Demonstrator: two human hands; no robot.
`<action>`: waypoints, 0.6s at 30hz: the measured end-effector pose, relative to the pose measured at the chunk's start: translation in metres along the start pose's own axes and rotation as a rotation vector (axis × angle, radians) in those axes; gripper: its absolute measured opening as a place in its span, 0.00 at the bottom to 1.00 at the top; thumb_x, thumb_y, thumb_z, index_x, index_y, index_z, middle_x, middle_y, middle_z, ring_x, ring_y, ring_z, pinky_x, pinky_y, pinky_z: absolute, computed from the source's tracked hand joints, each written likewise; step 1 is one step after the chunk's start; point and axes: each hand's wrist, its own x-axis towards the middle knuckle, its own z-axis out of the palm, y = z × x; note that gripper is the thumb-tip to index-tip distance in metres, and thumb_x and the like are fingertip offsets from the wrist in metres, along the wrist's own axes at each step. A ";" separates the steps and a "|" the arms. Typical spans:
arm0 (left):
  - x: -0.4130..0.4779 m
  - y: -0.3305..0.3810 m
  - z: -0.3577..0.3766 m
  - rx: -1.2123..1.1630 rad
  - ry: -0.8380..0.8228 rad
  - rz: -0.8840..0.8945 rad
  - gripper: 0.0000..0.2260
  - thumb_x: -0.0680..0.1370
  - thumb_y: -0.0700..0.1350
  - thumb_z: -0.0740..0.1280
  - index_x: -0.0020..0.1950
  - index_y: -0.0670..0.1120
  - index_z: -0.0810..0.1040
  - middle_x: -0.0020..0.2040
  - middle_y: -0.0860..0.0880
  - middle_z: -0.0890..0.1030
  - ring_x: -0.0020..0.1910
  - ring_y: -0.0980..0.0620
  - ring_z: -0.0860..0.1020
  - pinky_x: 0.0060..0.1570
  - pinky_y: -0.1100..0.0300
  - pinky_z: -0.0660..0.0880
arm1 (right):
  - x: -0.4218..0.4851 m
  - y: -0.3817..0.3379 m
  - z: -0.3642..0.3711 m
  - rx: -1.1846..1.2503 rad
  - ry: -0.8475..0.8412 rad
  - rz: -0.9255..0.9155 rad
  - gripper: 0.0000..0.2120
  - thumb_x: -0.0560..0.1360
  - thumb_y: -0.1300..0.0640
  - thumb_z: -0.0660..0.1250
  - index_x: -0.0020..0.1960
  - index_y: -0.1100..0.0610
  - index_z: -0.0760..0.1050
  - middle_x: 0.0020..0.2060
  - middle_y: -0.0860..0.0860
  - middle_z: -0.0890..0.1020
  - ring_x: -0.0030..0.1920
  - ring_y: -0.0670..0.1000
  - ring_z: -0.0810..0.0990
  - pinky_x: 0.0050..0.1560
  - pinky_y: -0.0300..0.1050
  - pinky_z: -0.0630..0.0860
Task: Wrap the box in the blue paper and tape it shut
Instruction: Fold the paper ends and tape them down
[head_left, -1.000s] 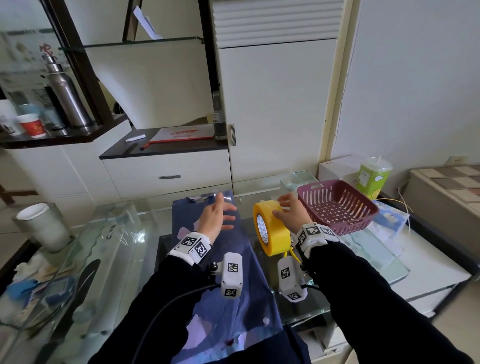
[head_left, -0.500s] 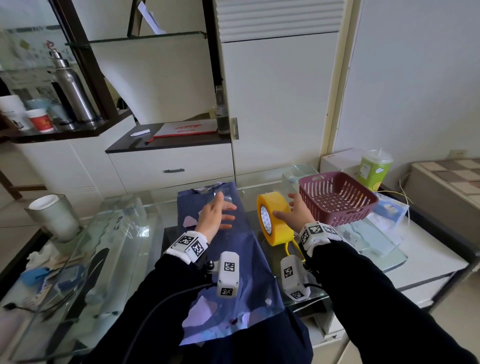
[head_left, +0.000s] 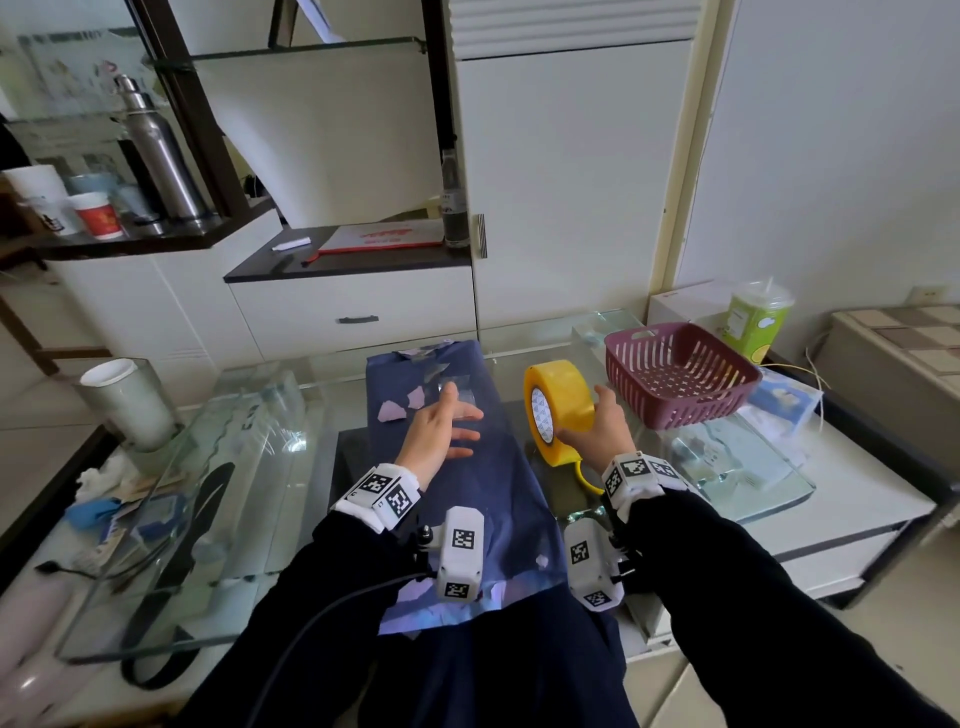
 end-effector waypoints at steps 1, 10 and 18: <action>0.000 0.000 -0.001 -0.009 0.001 0.000 0.26 0.83 0.55 0.47 0.56 0.38 0.77 0.56 0.44 0.79 0.42 0.51 0.78 0.41 0.59 0.77 | 0.002 -0.001 0.001 0.004 0.012 -0.008 0.43 0.69 0.62 0.74 0.75 0.61 0.52 0.71 0.62 0.63 0.72 0.59 0.62 0.71 0.53 0.62; 0.006 -0.005 -0.001 -0.024 -0.006 -0.003 0.24 0.82 0.55 0.49 0.54 0.39 0.78 0.52 0.46 0.80 0.40 0.52 0.78 0.39 0.60 0.77 | 0.007 -0.010 0.012 0.016 0.180 -0.090 0.40 0.69 0.59 0.73 0.74 0.61 0.55 0.66 0.63 0.66 0.68 0.62 0.65 0.66 0.51 0.63; 0.010 -0.007 0.006 -0.015 -0.032 -0.029 0.22 0.82 0.54 0.50 0.54 0.41 0.77 0.51 0.47 0.80 0.38 0.53 0.78 0.37 0.62 0.77 | 0.013 -0.013 0.021 -0.021 0.220 -0.074 0.37 0.70 0.60 0.72 0.73 0.62 0.58 0.67 0.63 0.63 0.66 0.64 0.64 0.67 0.50 0.60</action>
